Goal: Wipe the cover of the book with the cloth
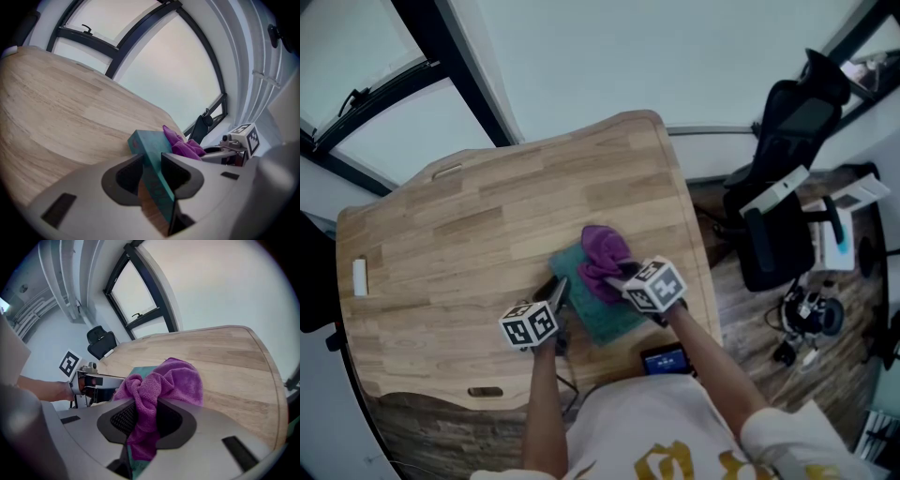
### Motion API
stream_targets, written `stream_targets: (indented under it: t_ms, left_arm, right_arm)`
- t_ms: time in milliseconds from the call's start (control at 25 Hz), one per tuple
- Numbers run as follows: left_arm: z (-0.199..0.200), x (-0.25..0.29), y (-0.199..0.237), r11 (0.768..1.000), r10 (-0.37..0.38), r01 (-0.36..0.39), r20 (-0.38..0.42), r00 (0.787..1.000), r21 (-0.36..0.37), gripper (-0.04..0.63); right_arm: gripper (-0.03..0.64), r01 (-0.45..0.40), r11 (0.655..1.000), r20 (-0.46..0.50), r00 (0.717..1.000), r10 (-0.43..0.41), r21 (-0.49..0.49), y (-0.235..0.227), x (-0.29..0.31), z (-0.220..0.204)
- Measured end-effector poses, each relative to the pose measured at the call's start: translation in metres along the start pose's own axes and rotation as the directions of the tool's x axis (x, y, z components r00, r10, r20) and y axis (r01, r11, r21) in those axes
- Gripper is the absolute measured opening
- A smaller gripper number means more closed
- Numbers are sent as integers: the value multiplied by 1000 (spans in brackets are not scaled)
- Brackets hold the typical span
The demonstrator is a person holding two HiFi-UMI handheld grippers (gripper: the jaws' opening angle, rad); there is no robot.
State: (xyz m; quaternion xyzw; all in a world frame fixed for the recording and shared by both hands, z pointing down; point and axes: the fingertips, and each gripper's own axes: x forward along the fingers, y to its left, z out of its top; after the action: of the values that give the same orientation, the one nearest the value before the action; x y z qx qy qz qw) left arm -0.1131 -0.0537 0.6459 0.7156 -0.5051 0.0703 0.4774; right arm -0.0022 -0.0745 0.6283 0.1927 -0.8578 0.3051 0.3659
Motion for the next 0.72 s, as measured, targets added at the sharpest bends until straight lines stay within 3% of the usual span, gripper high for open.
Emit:
stream_targets:
  t_ms: [720]
  left_arm:
    - [0,-1,-1,1000,-6,6,-6,1000,-6,124]
  right_arm:
    - [97,46,999,32,998,-46,-9,-9,14,29]
